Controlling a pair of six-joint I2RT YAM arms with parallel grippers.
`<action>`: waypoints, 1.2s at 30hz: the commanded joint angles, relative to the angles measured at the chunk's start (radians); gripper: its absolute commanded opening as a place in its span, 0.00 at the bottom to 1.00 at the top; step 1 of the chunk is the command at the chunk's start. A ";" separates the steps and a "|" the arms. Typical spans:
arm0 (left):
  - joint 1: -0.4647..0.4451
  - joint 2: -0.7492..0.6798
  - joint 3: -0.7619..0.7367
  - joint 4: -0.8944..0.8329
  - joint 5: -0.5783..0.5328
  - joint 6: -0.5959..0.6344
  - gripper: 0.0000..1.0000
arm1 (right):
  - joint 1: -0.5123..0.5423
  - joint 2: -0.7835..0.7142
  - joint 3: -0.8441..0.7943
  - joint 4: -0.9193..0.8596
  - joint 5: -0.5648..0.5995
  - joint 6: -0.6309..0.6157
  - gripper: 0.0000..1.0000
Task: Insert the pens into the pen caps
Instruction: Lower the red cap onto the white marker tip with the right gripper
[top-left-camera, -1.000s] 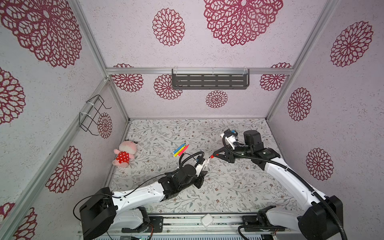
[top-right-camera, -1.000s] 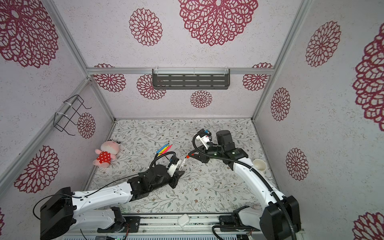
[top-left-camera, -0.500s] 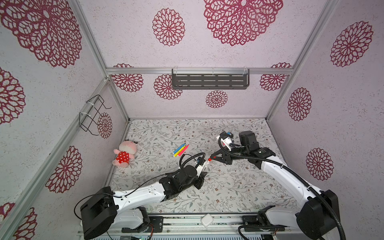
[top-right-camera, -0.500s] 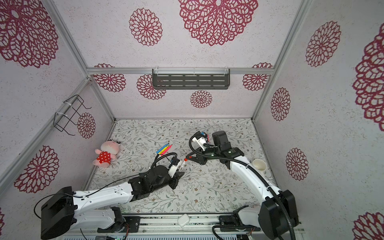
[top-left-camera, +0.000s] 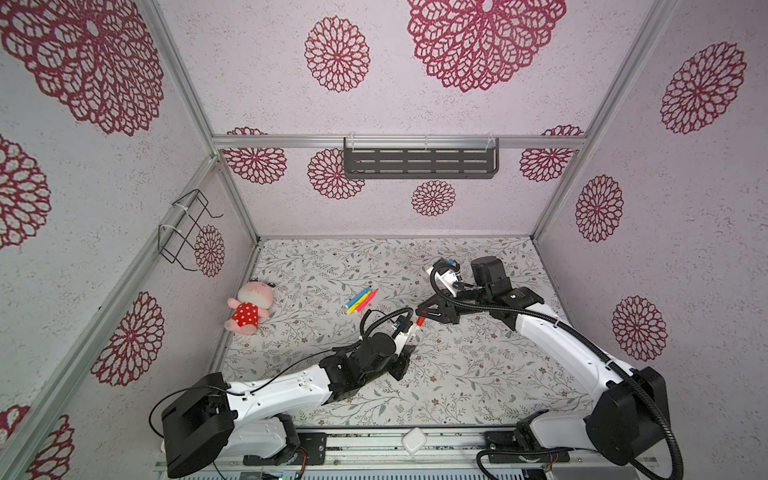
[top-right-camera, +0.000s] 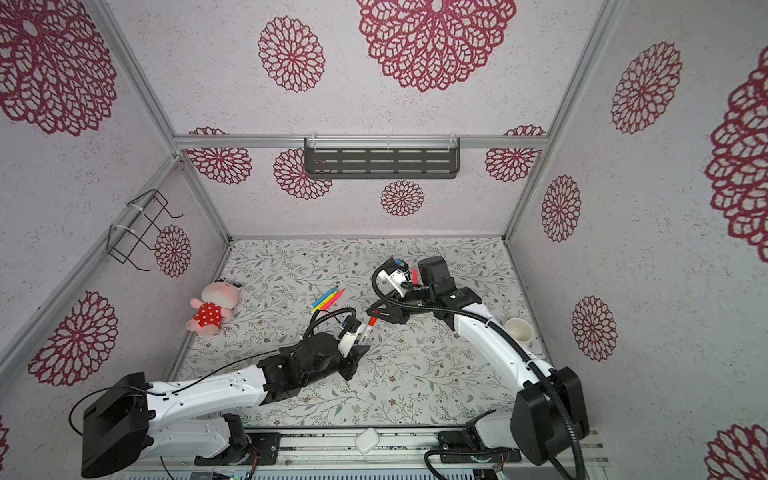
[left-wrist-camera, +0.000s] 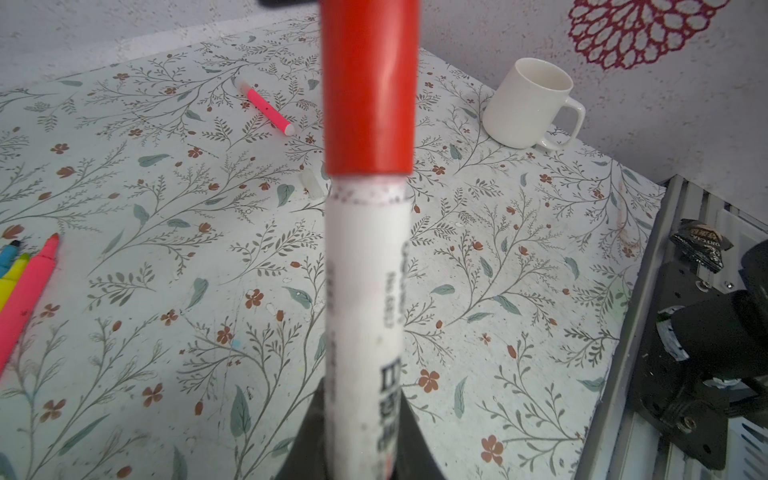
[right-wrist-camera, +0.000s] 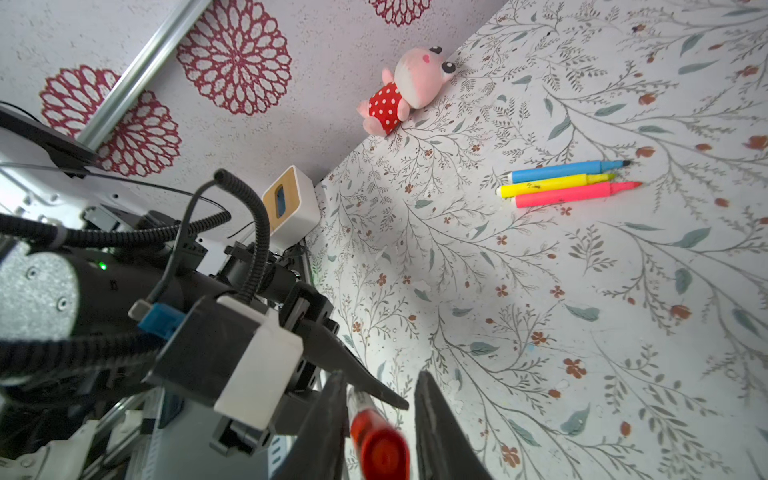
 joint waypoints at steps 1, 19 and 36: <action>-0.008 -0.006 0.034 0.030 -0.009 0.025 0.00 | 0.018 -0.003 0.033 -0.008 -0.035 -0.028 0.38; -0.008 -0.028 0.003 0.058 -0.020 0.010 0.00 | -0.035 -0.173 -0.044 0.156 0.255 0.171 0.65; 0.003 -0.021 -0.020 0.210 0.022 -0.014 0.00 | 0.022 -0.186 -0.239 0.659 0.141 0.547 0.63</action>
